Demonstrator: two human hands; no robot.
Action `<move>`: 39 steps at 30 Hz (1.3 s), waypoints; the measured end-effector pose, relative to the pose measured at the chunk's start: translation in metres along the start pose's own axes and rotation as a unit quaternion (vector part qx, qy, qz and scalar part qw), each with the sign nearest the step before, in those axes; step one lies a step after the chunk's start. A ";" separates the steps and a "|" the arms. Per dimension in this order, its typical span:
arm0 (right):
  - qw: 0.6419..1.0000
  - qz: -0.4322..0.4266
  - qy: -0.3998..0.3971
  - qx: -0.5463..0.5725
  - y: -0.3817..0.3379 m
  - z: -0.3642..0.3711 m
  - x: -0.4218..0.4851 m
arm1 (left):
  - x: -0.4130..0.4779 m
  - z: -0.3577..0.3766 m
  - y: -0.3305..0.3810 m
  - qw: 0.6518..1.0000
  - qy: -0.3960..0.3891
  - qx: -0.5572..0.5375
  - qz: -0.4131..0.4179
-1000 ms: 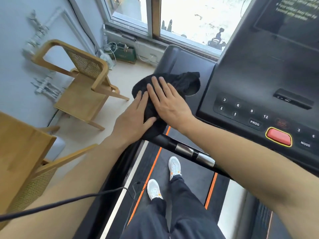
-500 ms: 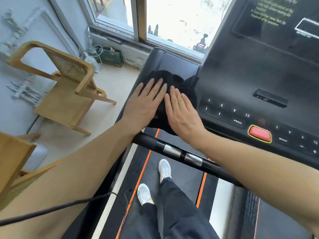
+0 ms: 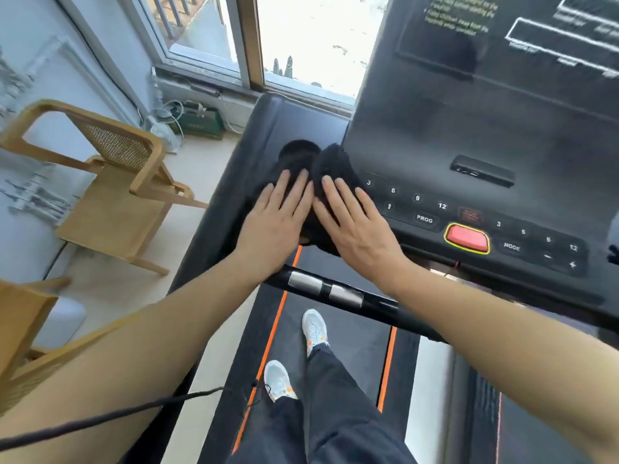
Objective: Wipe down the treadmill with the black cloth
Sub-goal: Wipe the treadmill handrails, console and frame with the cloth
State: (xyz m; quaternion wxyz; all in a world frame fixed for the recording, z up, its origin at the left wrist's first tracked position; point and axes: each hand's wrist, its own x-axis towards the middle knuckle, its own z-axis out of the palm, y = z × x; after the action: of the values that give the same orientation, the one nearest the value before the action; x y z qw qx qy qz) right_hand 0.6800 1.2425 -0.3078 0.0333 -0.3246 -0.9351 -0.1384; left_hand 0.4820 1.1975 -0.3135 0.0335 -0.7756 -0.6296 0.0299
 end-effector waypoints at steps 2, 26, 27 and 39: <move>0.999 0.025 -0.020 -0.011 0.018 -0.001 -0.030 | 0.008 -0.003 0.025 0.999 0.007 -0.022 0.028; 0.960 0.199 -0.121 0.155 0.043 -0.016 -0.016 | 0.082 -0.027 0.060 0.989 -0.002 -0.141 0.032; 0.964 0.187 -0.121 0.146 0.033 -0.017 -0.024 | 0.067 -0.025 0.058 0.990 0.000 -0.130 0.051; 0.984 0.034 -0.124 0.126 0.080 -0.005 0.067 | 0.070 -0.016 0.010 0.985 -0.002 -0.118 -0.123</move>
State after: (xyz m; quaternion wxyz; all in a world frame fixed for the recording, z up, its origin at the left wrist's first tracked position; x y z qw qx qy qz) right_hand 0.6766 1.3415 -0.2738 -0.0373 -0.3642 -0.9303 0.0230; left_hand 0.5077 1.2635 -0.2988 -0.0561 -0.6907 -0.7194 -0.0477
